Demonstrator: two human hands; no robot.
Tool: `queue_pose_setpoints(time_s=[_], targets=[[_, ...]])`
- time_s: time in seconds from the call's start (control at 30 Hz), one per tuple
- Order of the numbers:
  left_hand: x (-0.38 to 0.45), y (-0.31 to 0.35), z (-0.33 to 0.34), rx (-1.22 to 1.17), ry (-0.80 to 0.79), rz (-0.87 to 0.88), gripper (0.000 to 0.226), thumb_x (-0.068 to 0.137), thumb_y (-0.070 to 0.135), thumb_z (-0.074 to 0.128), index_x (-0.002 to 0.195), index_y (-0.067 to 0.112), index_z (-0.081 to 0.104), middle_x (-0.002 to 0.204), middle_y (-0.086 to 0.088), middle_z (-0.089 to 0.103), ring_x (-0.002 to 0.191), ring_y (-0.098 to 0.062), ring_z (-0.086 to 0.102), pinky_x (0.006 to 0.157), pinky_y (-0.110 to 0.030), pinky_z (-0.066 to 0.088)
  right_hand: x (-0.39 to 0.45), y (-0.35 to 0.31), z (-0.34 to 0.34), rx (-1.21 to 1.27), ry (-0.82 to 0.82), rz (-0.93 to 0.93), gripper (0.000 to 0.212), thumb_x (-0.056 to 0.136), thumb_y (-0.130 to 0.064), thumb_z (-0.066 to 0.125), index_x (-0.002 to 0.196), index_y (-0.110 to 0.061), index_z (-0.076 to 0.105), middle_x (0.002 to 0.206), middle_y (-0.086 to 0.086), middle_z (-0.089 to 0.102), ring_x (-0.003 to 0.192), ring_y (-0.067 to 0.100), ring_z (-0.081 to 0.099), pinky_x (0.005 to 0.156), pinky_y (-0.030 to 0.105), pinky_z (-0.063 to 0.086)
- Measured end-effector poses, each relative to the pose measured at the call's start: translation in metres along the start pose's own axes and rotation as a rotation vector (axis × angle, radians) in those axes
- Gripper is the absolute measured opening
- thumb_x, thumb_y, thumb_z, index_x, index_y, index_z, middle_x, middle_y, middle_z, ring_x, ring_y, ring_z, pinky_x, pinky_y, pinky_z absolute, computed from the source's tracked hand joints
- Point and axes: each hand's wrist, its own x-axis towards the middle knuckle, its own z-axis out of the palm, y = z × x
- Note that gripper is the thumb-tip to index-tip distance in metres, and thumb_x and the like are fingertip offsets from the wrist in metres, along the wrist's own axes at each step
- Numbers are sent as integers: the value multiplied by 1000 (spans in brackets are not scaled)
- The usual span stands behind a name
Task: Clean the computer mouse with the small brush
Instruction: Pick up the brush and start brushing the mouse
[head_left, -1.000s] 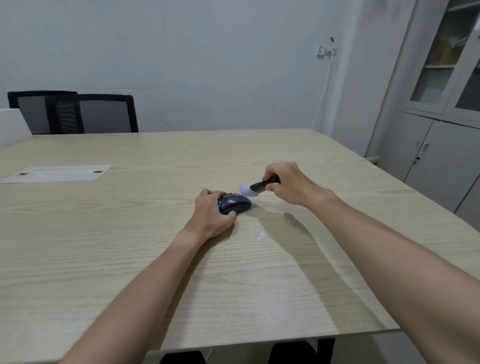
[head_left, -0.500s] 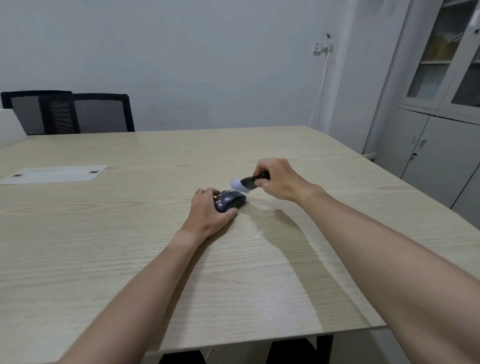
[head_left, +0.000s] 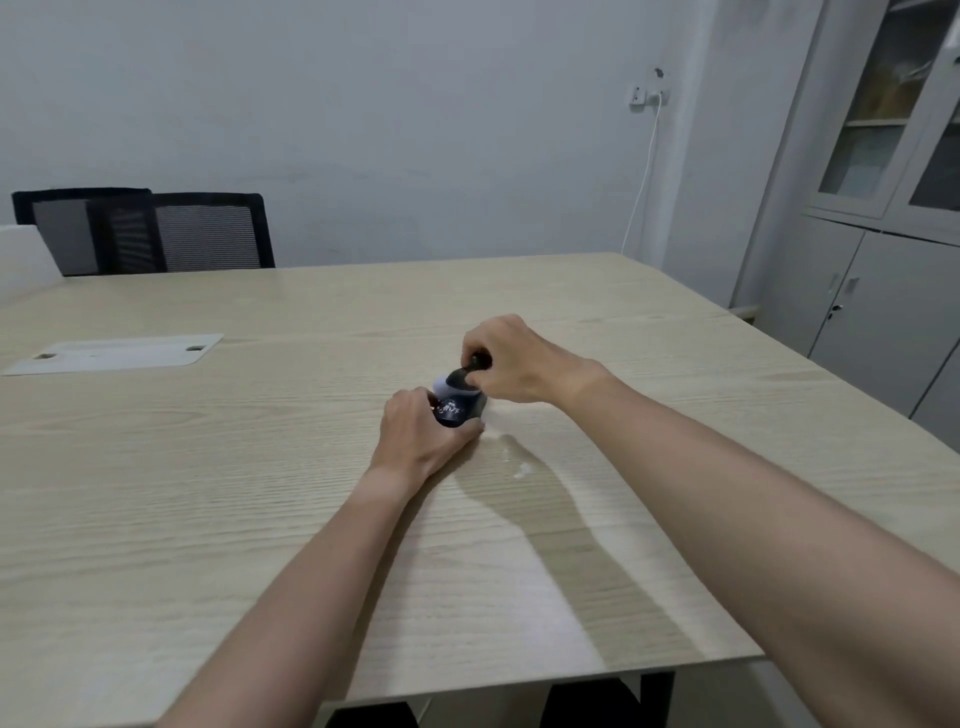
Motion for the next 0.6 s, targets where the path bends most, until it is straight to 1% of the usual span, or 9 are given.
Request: queue_pose_setpoints(time_s=[0.07, 0.13, 0.17, 0.23, 0.27, 0.3, 0.33, 0.47, 0.6], targets=[[0, 0, -1, -37, 20, -22, 51, 66, 56, 81, 75, 9, 65, 74, -3, 63, 83, -24, 59, 71, -28, 34, 1, -8, 0, -19, -62, -29, 12, 78, -3, 65, 74, -14, 68, 75, -8, 59, 72, 15, 58, 58, 23, 46], [0, 1, -2, -72, 15, -60, 51, 64, 56, 83, 70, 11, 61, 73, -2, 61, 82, -23, 58, 69, -29, 36, 3, -13, -3, -14, -68, -31, 13, 72, -3, 62, 71, -12, 70, 71, -8, 62, 69, 16, 61, 54, 26, 49], [-1, 2, -3, -77, 13, -56, 48, 64, 56, 84, 74, 13, 66, 77, -2, 64, 86, -22, 59, 70, -29, 38, 4, -14, -4, -2, -47, -29, 13, 69, -4, 62, 71, -11, 73, 71, -6, 65, 70, 18, 64, 56, 31, 54], [-3, 5, -4, -80, 8, -10, 35, 65, 55, 84, 82, 27, 74, 80, 2, 68, 90, -20, 60, 75, -27, 39, 5, -14, -4, 25, 21, -26, 13, 69, -9, 62, 73, -11, 74, 73, -3, 69, 72, 19, 66, 62, 38, 59], [-5, 6, -6, -84, 14, 8, 27, 67, 54, 85, 77, 33, 70, 74, 6, 64, 86, -18, 59, 75, -26, 36, 5, -13, -3, 26, 41, -27, 11, 71, -12, 64, 76, -10, 74, 76, -2, 70, 74, 20, 66, 65, 40, 59], [-7, 8, -8, -77, 19, 14, 28, 67, 52, 85, 71, 36, 62, 67, 11, 58, 81, -16, 55, 73, -25, 34, 3, -13, -2, 11, 37, -34, 10, 74, -13, 66, 78, -10, 74, 79, -1, 70, 76, 21, 66, 68, 42, 59], [-8, 9, -9, -87, 25, 2, 35, 67, 52, 85, 66, 35, 55, 63, 13, 53, 78, -14, 54, 71, -25, 33, 2, -11, 0, -14, 12, -47, 9, 77, -12, 66, 80, -9, 74, 81, 0, 69, 77, 21, 65, 69, 42, 58], [-5, 4, -4, -86, 40, -65, 56, 64, 64, 80, 62, 13, 55, 62, 1, 54, 76, -24, 59, 61, -28, 30, -8, -6, -2, -70, -88, -68, 12, 72, -6, 65, 74, -12, 75, 75, -3, 66, 74, 21, 64, 67, 42, 58], [-4, 4, -3, -53, 40, -64, 60, 64, 64, 78, 68, 10, 54, 71, -5, 58, 80, -25, 56, 67, -29, 31, -6, 1, -13, -58, -14, -52, 16, 73, -5, 64, 82, -12, 76, 81, -6, 64, 82, 18, 63, 74, 38, 57]])
